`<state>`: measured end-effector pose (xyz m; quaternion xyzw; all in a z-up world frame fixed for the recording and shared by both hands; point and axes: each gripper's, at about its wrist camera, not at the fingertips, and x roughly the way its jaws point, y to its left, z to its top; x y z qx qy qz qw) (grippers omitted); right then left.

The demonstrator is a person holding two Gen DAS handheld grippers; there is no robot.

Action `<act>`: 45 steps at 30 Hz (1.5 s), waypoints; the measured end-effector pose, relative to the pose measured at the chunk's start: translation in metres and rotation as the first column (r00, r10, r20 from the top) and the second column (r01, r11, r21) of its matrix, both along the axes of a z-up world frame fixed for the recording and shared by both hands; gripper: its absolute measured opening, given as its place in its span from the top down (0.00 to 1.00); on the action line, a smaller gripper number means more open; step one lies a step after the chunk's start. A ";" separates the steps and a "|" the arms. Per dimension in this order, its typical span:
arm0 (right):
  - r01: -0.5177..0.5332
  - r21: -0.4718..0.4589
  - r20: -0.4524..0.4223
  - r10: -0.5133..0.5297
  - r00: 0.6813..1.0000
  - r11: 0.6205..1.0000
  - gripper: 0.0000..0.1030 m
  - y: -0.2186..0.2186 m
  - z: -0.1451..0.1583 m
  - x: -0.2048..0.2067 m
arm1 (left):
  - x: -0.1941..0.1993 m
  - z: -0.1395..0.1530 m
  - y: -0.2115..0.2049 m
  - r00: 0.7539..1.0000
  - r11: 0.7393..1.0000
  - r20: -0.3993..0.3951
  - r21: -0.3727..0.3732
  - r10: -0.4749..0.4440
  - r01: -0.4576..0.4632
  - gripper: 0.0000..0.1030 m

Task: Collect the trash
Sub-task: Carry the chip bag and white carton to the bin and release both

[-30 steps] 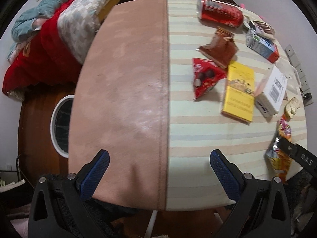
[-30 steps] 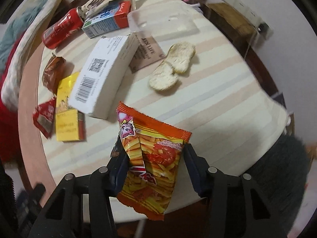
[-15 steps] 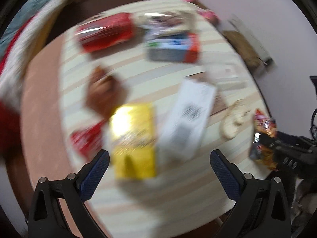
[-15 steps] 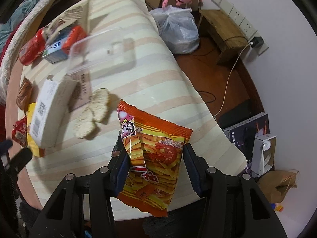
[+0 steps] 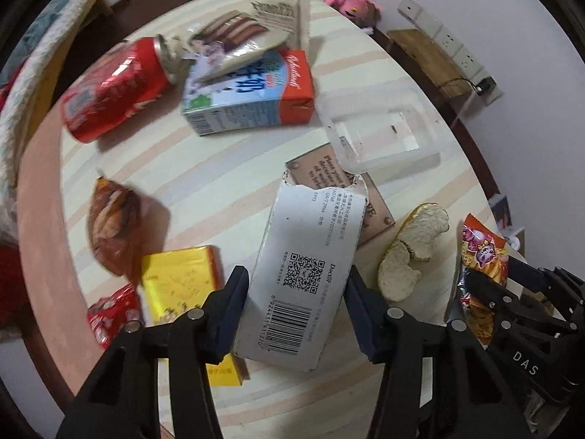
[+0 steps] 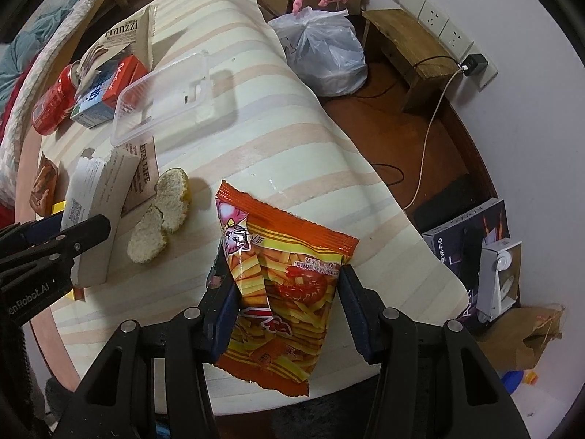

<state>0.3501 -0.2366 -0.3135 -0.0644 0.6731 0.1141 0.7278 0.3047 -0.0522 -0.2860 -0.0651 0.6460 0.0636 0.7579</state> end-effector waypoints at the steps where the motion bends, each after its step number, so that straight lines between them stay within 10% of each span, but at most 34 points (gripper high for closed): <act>1: -0.003 0.001 0.007 0.003 1.000 1.000 0.48 0.000 0.001 -0.002 | -0.004 0.004 -0.001 1.000 1.000 0.011 0.022 0.010 -0.011 0.52; 11: -0.066 0.041 0.097 0.062 0.993 0.997 0.49 0.011 0.039 -0.026 | -0.090 0.069 -0.007 0.968 0.981 0.202 0.091 0.152 -0.173 0.52; 29: -0.420 0.206 0.275 0.359 0.892 0.884 0.49 0.159 0.158 -0.151 | -0.258 0.170 0.126 0.799 0.867 0.448 0.097 0.401 -0.489 0.52; 37: -0.579 0.272 0.240 0.529 0.814 0.768 0.49 0.293 0.159 -0.227 | -0.341 0.157 0.223 0.711 0.760 0.447 0.100 0.543 -0.642 0.52; 45: -0.671 0.286 0.097 0.676 0.731 0.684 0.49 0.447 0.080 -0.293 | -0.408 0.085 0.337 0.599 0.645 0.325 -0.050 0.732 -0.762 0.52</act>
